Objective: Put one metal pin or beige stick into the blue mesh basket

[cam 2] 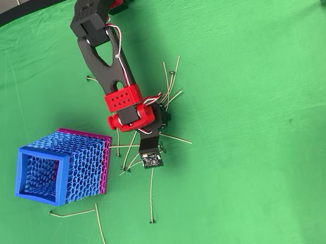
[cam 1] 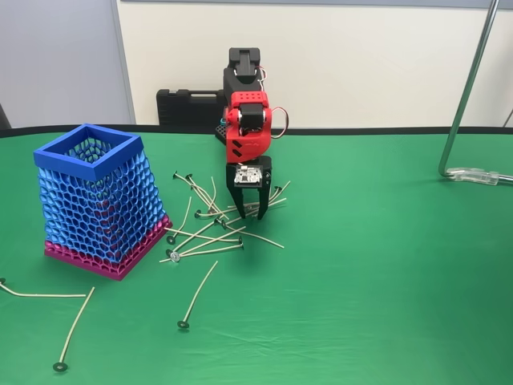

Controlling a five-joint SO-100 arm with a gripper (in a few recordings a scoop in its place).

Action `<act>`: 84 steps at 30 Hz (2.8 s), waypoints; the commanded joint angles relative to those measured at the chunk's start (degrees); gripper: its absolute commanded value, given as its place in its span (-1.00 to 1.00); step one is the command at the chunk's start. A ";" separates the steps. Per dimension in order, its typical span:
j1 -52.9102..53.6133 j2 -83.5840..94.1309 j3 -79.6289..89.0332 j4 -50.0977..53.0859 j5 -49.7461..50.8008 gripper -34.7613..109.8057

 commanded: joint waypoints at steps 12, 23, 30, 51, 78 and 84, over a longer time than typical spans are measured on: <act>-1.41 1.49 -0.53 -0.35 1.76 -0.51; -2.37 3.78 -5.62 -0.35 6.94 -0.51; -5.01 8.53 -10.37 -0.35 16.88 -0.51; -2.11 32.87 -11.25 -8.26 23.12 -0.51; 23.12 49.39 1.32 -39.02 36.30 -0.51; 29.27 45.97 -7.47 -38.32 41.75 -0.51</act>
